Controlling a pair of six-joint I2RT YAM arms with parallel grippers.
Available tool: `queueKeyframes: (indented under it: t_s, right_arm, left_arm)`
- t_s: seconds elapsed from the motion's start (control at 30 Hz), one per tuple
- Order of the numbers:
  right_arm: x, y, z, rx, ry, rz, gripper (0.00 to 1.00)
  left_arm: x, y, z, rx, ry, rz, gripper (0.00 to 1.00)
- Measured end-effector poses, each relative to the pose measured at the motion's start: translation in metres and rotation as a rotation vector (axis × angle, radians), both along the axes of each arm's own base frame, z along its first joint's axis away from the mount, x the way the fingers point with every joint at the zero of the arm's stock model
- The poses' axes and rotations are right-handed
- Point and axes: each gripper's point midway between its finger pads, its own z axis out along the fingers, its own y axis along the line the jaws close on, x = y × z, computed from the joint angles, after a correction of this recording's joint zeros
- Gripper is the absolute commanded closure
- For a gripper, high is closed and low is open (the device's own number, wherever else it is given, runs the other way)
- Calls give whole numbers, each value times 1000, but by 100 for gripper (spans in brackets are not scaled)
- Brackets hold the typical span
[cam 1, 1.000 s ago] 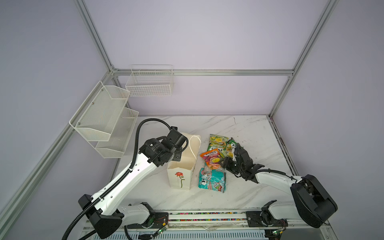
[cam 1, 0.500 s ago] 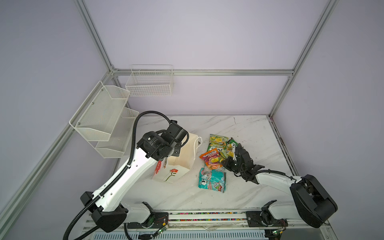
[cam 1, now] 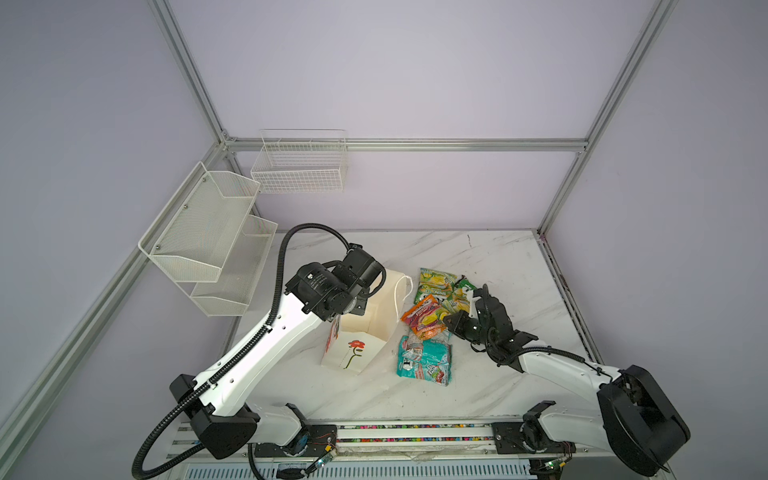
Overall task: Place the snacks into the paper bag
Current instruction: 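Lift the orange packet with the right gripper while the left holds the bag open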
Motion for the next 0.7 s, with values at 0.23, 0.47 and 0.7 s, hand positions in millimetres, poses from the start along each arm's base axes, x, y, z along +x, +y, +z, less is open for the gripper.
queueKeyframes:
  t_s: [0.23, 0.47, 0.7]
  right_arm:
    - [-7, -2, 42, 54, -111, 16, 100]
    - [-21, -6, 98, 139, -265, 42, 100]
    - [-36, -12, 130, 175, -357, 63, 100]
  left_arm:
    - [-1, 3, -3, 24, 3, 8, 100]
    - [0, 7, -10, 84, 23, 18, 100]
    - [4, -13, -28, 131, 64, -21, 100]
